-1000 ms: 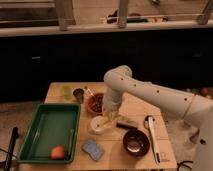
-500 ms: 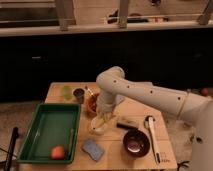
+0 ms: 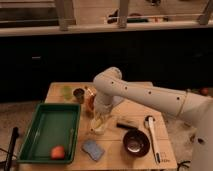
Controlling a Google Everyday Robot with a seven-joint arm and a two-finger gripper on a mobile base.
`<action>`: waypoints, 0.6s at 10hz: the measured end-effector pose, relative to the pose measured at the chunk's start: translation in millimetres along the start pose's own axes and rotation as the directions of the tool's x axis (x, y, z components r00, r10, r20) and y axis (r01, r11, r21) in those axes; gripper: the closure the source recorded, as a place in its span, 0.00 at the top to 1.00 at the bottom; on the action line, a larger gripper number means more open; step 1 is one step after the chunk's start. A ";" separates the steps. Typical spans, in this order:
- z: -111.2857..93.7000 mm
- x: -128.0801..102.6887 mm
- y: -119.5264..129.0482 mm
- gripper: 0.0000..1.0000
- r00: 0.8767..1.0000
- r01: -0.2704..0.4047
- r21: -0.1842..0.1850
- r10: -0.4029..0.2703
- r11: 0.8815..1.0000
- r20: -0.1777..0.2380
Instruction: Place banana in paper cup
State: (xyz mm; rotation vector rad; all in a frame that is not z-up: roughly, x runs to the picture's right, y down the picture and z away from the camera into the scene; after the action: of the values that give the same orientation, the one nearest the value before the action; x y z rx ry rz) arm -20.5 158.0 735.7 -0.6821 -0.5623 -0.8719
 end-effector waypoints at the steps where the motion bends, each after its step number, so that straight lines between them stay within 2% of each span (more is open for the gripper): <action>1: 0.2 -0.3 -0.2 0.23 1.000 0.001 0.001 -0.001 1.000 0.004; 2: 0.5 -1.2 -1.7 0.38 1.000 0.003 0.004 -0.003 1.000 0.011; 3: 0.6 -1.4 -2.3 0.44 1.000 0.003 0.005 -0.003 1.000 0.014; 6: 0.3 -1.4 -1.1 0.74 1.000 -0.002 0.004 0.002 1.000 0.027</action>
State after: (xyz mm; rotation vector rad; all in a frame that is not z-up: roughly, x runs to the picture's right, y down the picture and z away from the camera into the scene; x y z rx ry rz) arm -22.2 158.5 735.3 -0.6913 -0.5868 -0.8606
